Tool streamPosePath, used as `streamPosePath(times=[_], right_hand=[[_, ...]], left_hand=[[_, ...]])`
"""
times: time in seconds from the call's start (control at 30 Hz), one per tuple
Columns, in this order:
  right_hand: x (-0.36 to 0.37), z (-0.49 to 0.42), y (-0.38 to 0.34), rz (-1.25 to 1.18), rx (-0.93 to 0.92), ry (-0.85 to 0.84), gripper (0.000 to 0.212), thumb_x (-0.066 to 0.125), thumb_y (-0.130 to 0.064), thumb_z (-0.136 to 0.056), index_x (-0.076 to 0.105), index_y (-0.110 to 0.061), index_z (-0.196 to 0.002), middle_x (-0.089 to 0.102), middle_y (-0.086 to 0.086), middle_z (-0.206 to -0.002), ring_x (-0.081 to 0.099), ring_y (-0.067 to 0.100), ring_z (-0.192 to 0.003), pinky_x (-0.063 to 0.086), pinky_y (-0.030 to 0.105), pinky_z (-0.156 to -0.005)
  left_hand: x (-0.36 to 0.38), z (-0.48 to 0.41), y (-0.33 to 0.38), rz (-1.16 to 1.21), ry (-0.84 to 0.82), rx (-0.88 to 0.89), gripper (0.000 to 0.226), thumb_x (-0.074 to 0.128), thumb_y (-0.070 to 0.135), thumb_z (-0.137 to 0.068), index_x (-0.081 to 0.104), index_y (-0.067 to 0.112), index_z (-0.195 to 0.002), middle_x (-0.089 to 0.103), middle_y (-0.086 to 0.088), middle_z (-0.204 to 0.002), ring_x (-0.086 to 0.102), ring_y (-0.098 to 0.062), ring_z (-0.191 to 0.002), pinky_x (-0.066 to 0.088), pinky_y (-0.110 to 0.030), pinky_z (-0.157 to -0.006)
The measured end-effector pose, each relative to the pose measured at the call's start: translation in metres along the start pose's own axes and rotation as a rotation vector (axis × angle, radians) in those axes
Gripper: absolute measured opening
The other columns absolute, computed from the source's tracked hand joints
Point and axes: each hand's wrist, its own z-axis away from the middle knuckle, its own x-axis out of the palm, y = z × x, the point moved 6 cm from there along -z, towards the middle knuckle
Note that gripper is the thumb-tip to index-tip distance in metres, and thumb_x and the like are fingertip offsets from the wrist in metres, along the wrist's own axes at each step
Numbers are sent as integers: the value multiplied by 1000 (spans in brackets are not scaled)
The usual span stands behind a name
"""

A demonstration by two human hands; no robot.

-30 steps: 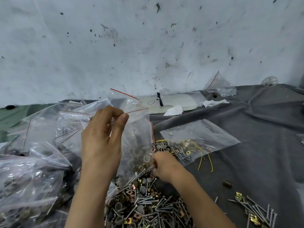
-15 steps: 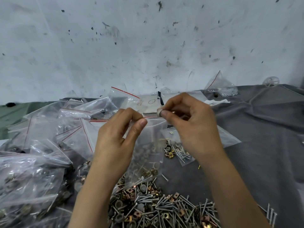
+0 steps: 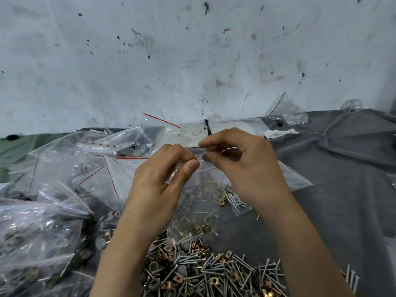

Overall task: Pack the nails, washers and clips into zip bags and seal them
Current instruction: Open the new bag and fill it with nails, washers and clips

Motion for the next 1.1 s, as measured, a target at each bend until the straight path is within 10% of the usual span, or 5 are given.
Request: streamPosePath(times=[0.3,0.5,0.67,0.9,1.1], right_hand=[[-11,1,2,30,69,36,11,68,-19,-85,69,-30,-84,70,-13,-78,64,-1,-75,51,16,-71],[31,18,35,460,300,-586,10,67,-21,-86,69,-24,-77,62,-12,-67,58,1,-65,43,16,-58],[101,46,77,623,450,-893,22,67,-13,-86,67,-5,-106,66,8,-106,62,23,-97,52,33,-86],[128,56,88,817,390,-823,16,61,-10,-87,54,-9,-101,57,14,-112,58,35,-103,41,35,-72],[138,63,79,826,361,-770,25,52,-3,-89,55,-6,-114,55,16,-118,56,37,-110,38,37,-71]], left_hand=[[-9,1,-7,-77,50,-96,16,59,35,-90,59,24,-78,64,5,-70,60,-7,-68,44,-20,-61],[-36,5,-31,-133,218,-234,16,61,21,-92,58,20,-76,66,6,-64,62,0,-61,40,-14,-55],[-48,7,-38,-127,304,-289,15,65,21,-88,61,23,-74,67,6,-65,64,0,-62,44,-18,-60],[-50,9,-41,-134,281,-330,16,76,22,-77,63,23,-69,66,6,-64,59,-17,-64,42,-22,-58],[-41,7,-35,-167,199,-306,19,77,15,-76,61,22,-68,61,13,-64,50,3,-55,37,-9,-56]])
